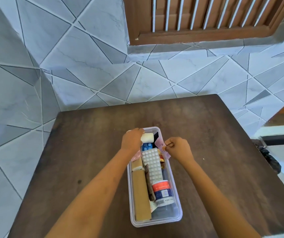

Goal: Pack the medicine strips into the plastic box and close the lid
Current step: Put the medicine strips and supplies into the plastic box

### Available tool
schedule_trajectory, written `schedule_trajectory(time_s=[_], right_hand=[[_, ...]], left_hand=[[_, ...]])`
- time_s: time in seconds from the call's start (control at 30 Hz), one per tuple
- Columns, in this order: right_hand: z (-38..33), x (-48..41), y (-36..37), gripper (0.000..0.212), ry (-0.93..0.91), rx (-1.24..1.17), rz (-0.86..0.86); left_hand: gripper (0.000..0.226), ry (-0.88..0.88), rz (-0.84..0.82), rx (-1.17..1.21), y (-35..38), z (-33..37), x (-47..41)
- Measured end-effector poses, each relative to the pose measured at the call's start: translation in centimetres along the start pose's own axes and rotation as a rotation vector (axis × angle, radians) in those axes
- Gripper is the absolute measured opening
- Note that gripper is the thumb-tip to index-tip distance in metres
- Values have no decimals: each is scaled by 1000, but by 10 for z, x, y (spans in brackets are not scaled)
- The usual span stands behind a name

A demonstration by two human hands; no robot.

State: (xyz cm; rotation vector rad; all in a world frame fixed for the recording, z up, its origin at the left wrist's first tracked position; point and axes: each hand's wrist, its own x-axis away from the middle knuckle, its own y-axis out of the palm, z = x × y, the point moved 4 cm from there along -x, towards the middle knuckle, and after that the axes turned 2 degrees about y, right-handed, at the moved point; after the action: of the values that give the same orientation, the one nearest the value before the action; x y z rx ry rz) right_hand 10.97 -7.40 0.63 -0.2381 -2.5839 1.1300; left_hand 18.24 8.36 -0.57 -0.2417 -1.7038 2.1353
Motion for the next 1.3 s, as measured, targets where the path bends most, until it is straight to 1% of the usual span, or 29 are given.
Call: schedule_trajectory(time_s=[0.1, 0.17, 0.27, 0.37, 0.43, 0.5, 0.67, 0.73, 0.83, 0.9, 1.07, 1.13, 1.2, 1.27, 1.3], right_hand=[[-8, -1, 7, 13, -36, -15, -5], [-14, -1, 12, 13, -64, 1, -21], [-15, -1, 20, 15, -67, -17, -15], [-8, 7, 24, 11, -47, -60, -14], [-4, 15, 24, 9, -59, -85, -28], [0, 25, 25, 9, -106, -90, -104], [4, 64, 22, 8, -304, -51, -502], [8, 79, 23, 9, -373, 0, -581], [13, 99, 34, 9, -467, 104, -639], [15, 108, 41, 13, -535, 256, -601], [14, 116, 40, 22, -665, 472, -338], [21, 118, 38, 36, -622, 422, -223], [30, 121, 34, 52, -465, 241, -120], [34, 124, 32, 58, -321, 69, -62], [33, 127, 32, 57, -290, 23, -26]], left_hand=[[38, 22, 77, -154, 3, -4, 8], [36, 5, 126, -172, 0, -7, 14], [37, -45, 194, -52, -10, -17, 25], [36, -103, 273, 83, -14, -28, 48], [32, -127, 287, 155, -12, -28, 66], [30, -137, 283, 200, -5, -23, 81], [28, -191, 286, 249, 9, -7, 109], [27, -206, 278, 268, 13, -4, 118], [26, -215, 263, 279, 15, -2, 128], [26, -224, 262, 281, 15, -1, 133], [26, -237, 247, 291, 15, 1, 145], [26, -254, 240, 311, 16, 1, 150], [29, -313, 230, 365, 17, -1, 156], [40, -388, 180, 412, 21, -2, 161], [49, -421, 128, 418, 25, -2, 164]])
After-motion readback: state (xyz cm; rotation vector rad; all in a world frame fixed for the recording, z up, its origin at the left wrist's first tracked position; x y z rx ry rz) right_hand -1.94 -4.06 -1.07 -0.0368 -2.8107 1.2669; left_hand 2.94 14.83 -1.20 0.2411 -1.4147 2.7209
